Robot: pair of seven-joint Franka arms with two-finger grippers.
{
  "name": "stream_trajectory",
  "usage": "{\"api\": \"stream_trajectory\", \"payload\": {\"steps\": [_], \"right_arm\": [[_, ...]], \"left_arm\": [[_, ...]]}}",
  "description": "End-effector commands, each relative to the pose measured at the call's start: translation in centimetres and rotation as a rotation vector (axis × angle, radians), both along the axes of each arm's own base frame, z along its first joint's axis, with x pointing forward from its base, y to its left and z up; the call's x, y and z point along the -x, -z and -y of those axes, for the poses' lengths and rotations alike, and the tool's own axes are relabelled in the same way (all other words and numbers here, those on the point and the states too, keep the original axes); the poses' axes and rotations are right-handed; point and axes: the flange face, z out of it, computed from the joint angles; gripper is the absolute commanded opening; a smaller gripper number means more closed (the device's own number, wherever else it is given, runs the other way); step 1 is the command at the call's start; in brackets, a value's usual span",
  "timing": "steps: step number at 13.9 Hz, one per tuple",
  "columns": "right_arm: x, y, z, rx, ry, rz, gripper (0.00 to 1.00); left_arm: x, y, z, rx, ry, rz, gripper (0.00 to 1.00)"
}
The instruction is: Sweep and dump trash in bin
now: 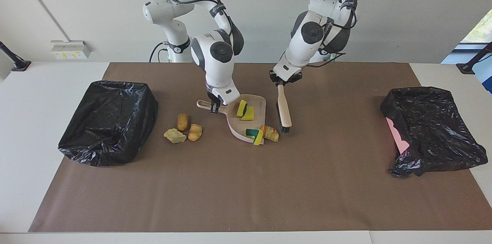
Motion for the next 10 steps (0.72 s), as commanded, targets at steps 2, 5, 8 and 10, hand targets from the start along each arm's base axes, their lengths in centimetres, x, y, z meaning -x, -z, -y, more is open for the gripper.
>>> {"api": "stream_trajectory", "payload": {"steps": [2,5,8,10], "right_arm": [[0.1,0.6,-0.1,0.0,-0.009,0.012,0.0],[0.1,0.6,-0.1,0.0,-0.006,0.014,0.0],[0.2,0.6,0.0,0.001,-0.003,0.013,0.0],[0.1,0.6,-0.1,0.0,-0.001,0.014,0.0]], "left_arm": [[-2.3,3.3,-0.8,-0.026,0.057,0.056,0.0],[-2.2,3.7,0.4,0.0,0.148,0.094,0.0],[0.0,3.4,3.5,0.025,0.279,0.122,0.0],[2.4,3.0,6.3,0.032,0.332,0.12,0.0]]}}
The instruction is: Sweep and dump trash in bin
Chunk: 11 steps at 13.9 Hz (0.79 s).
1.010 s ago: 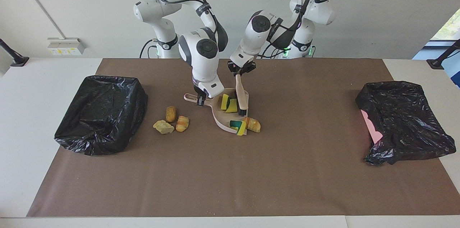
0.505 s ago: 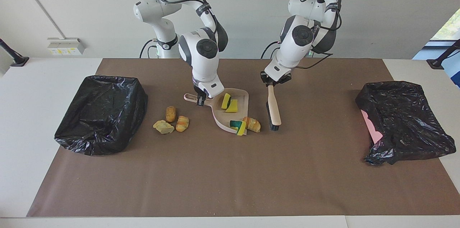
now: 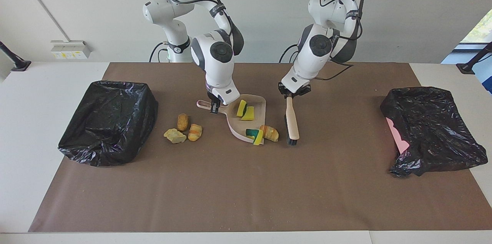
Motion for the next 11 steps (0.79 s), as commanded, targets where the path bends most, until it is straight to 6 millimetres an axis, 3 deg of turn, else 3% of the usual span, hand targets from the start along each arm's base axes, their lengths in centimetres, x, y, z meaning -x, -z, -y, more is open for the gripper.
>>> {"api": "stream_trajectory", "payload": {"steps": [1,4,7,11], "right_arm": [[0.2,0.5,0.0,0.001,0.0,0.014,0.0],[0.2,0.5,0.0,0.001,0.0,0.014,0.0],[0.2,0.5,0.0,0.001,0.0,0.014,0.0],[-0.6,-0.6,0.9,-0.002,0.019,0.02,0.0]], "left_arm": [[3.0,-1.5,3.2,0.011,0.085,0.031,0.0],[3.5,-1.9,4.0,0.0,0.059,0.014,0.0],[2.8,-3.7,2.0,-0.048,-0.008,-0.041,0.0],[4.3,-4.7,0.2,-0.155,-0.208,-0.131,0.0]]}}
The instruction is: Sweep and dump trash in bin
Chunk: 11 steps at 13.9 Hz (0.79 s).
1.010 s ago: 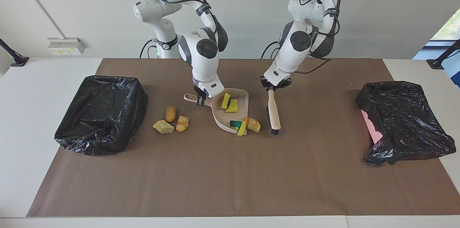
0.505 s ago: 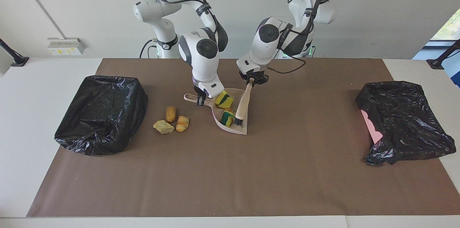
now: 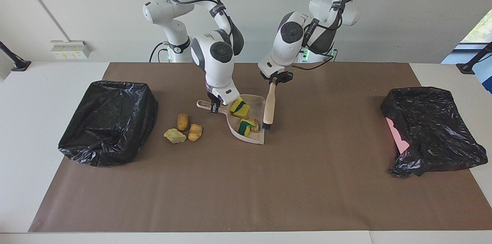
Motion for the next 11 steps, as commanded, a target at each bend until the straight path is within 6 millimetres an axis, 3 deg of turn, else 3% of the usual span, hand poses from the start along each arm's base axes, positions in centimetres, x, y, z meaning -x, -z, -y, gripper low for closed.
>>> {"api": "stream_trajectory", "payload": {"steps": [1,3,6,9,11], "right_arm": [[-0.8,-1.0,1.7,-0.004,0.026,0.021,0.0],[-1.7,-4.2,4.8,-0.018,0.071,0.043,0.0],[-2.4,-9.7,10.8,-0.038,0.132,0.068,0.0],[-3.0,-15.2,18.1,-0.057,0.165,0.109,0.0],[-2.5,-17.5,23.0,-0.058,0.186,0.109,0.0]], "left_arm": [[1.7,-1.2,-0.7,-0.072,-0.105,-0.014,0.0],[4.2,-1.0,-0.4,-0.112,-0.141,-0.026,0.0],[11.4,-0.5,1.4,-0.14,-0.139,0.011,0.0],[17.2,-0.7,4.1,-0.128,-0.199,0.076,0.0],[20.9,0.5,6.2,-0.144,-0.179,0.084,0.0]]}}
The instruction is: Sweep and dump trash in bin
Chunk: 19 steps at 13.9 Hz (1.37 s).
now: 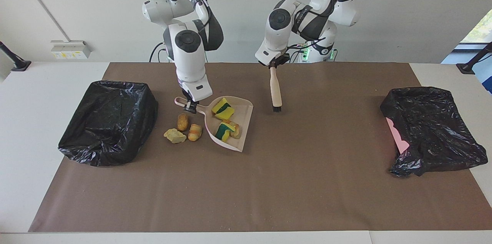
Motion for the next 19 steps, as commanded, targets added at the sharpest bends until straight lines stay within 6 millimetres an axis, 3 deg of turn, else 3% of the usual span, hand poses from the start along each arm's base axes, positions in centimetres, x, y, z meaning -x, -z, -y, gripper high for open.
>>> {"api": "stream_trajectory", "payload": {"steps": [1,7,9,13,16,19], "right_arm": [[1.1,-2.8,5.9,0.002,-0.006,-0.008,0.0],[3.6,-3.7,22.6,0.018,-0.039,-0.009,0.0],[4.3,-4.4,26.3,0.108,-0.068,0.006,0.0],[4.9,-3.9,30.6,0.245,-0.119,-0.007,0.0],[4.1,-2.6,31.0,0.379,-0.231,-0.064,0.0],[3.1,-1.6,29.5,0.462,-0.314,-0.1,0.0]], "left_arm": [[4.3,1.5,1.0,0.015,-0.02,0.058,0.0],[5.1,3.7,1.8,0.048,-0.015,0.069,0.0],[5.0,4.1,1.8,0.062,0.003,0.06,0.0],[4.9,5.2,1.8,0.058,0.012,0.038,0.06],[4.4,5.6,1.6,0.052,-0.002,0.034,0.36],[2.6,5.8,1.3,0.046,-0.029,0.029,0.87]]}}
